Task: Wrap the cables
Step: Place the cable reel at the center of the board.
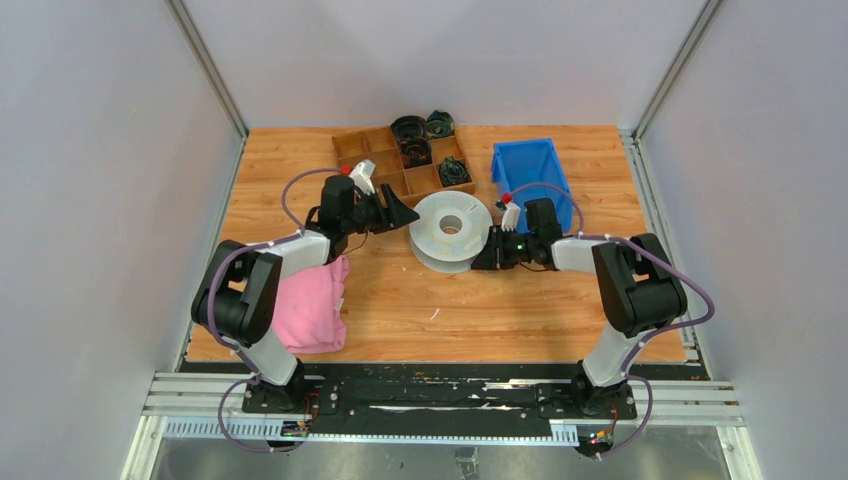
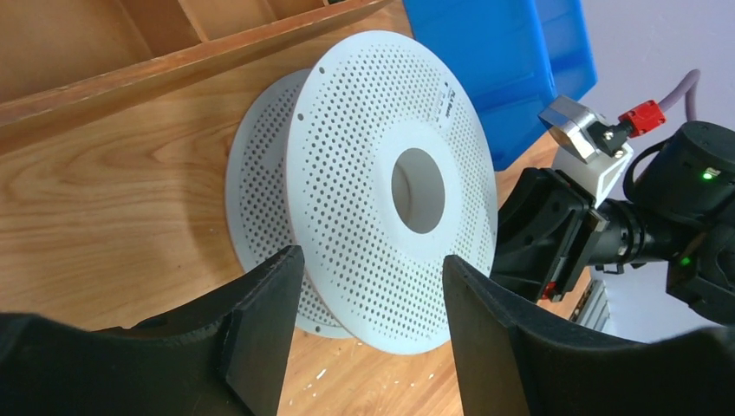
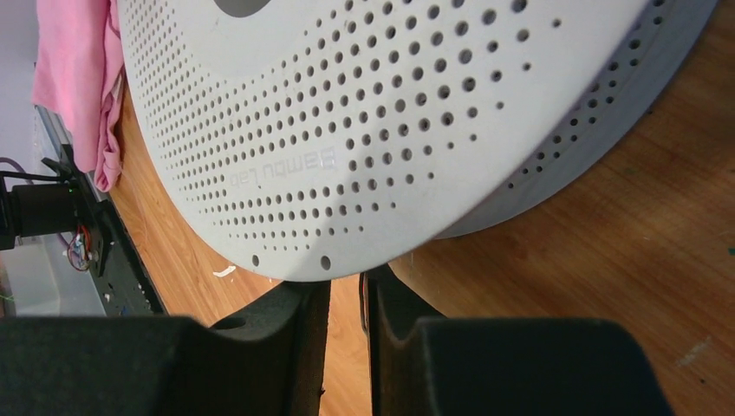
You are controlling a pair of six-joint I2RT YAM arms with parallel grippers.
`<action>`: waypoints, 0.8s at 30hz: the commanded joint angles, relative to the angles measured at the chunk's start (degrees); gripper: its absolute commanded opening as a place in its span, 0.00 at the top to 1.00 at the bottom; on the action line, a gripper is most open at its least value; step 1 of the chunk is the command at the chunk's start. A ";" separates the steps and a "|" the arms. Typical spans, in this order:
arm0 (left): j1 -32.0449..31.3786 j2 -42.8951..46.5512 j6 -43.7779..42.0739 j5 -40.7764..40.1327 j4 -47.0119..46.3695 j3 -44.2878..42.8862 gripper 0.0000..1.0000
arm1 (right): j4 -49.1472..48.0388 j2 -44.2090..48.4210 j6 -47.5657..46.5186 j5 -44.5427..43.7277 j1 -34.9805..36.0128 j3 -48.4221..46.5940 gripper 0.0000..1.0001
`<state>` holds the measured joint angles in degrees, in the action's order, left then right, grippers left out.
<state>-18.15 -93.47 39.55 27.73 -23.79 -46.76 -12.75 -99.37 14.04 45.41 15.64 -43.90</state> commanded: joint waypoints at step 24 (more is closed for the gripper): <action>-5.46 -3.39 1.20 -6.80 -0.69 -2.69 0.73 | 9.91 9.48 -6.46 -16.41 5.59 1.04 0.57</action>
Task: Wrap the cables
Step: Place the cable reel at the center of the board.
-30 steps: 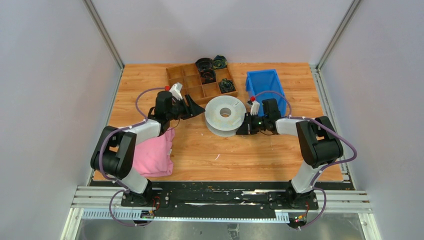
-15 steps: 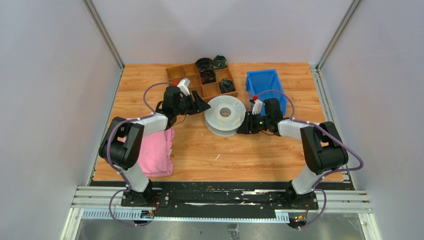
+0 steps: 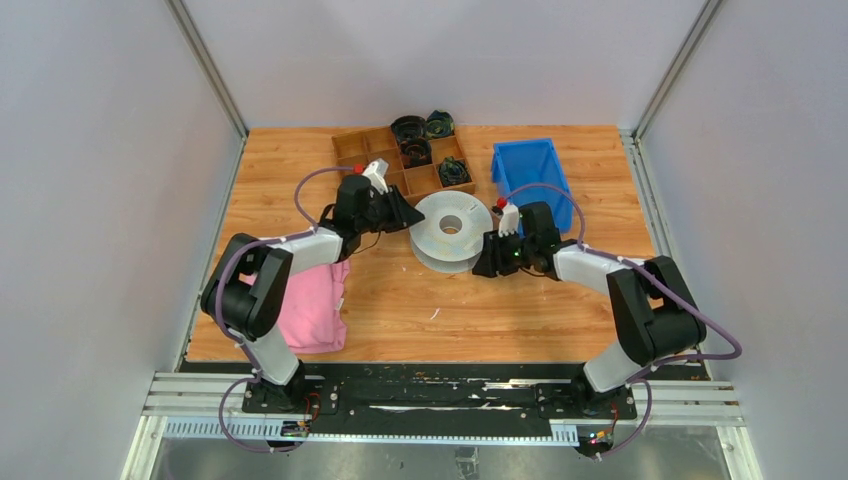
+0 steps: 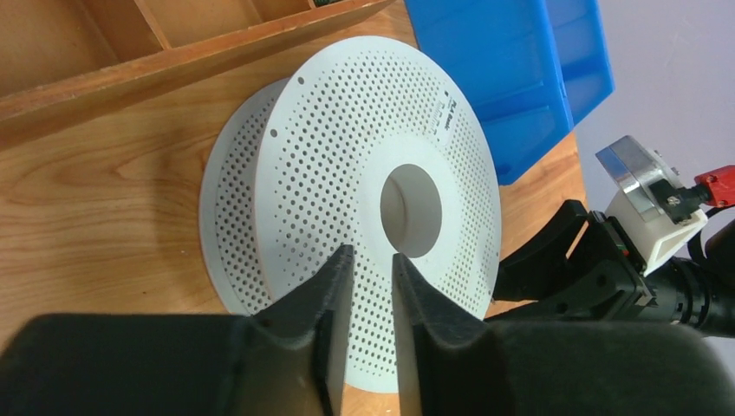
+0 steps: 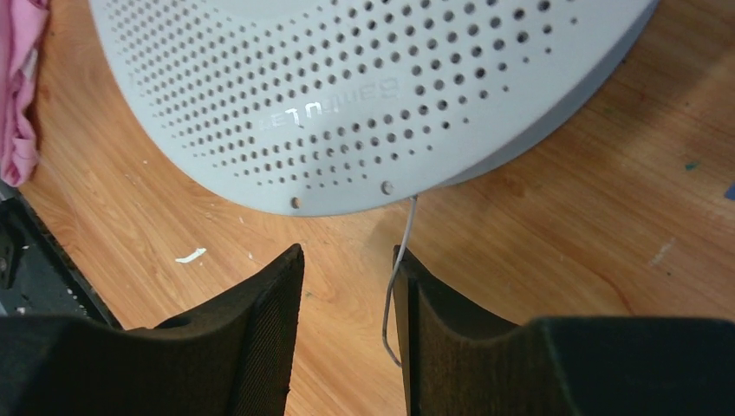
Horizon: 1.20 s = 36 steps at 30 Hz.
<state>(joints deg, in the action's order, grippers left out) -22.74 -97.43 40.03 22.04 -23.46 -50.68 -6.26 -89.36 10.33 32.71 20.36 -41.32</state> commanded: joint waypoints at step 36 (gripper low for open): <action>-1.20 -5.32 -27.54 -9.12 31.06 -22.43 0.17 | 12.16 -1.49 -14.89 4.40 0.33 -7.17 0.52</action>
<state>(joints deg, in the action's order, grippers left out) -23.44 -98.63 18.31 16.08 -2.20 -67.99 4.82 -91.20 -3.05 36.03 20.40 -47.05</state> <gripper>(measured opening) 0.801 0.479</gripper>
